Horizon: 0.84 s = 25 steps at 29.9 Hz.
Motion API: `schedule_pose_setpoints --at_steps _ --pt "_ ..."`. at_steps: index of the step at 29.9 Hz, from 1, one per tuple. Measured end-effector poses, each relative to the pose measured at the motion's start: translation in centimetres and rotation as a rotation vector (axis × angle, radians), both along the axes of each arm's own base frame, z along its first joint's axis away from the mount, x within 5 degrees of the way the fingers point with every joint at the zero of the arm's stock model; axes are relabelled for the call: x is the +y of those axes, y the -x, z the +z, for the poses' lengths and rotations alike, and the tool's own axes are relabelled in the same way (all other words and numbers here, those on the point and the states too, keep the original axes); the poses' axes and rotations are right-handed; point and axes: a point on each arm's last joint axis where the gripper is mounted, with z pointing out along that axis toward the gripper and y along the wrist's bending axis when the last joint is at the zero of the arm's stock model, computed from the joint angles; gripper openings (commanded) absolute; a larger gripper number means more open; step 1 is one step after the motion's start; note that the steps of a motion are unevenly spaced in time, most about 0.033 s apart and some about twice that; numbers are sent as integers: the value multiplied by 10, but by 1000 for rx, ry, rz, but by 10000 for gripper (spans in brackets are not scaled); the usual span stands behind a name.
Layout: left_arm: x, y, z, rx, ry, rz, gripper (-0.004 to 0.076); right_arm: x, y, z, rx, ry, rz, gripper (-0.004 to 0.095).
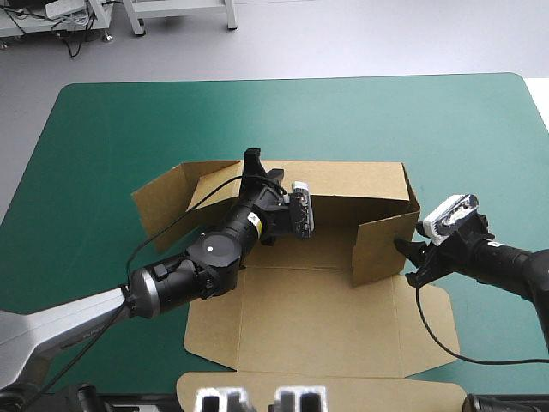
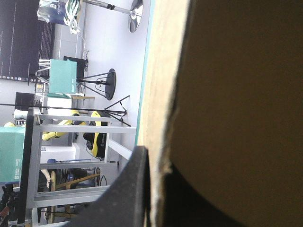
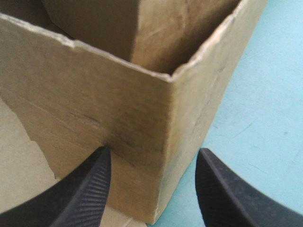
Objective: Fold the box
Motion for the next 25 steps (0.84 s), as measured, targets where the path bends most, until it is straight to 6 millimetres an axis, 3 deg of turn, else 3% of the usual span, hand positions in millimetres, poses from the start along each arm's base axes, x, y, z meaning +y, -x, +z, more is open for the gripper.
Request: schedule_pose_setpoints --at_steps 10,12,16,25 --pt "-1 0 0 6 11 -11 -9 3 -23 -16 96 -197 -38 467" --pt "-1 0 0 6 12 -11 -9 2 -29 -20 100 -213 -53 370" --pt "-2 0 -1 7 13 -19 -9 2 -38 -29 110 -233 -51 -21" --pt "-3 1 -1 9 16 -24 4 0 -42 -29 65 -216 -50 4"
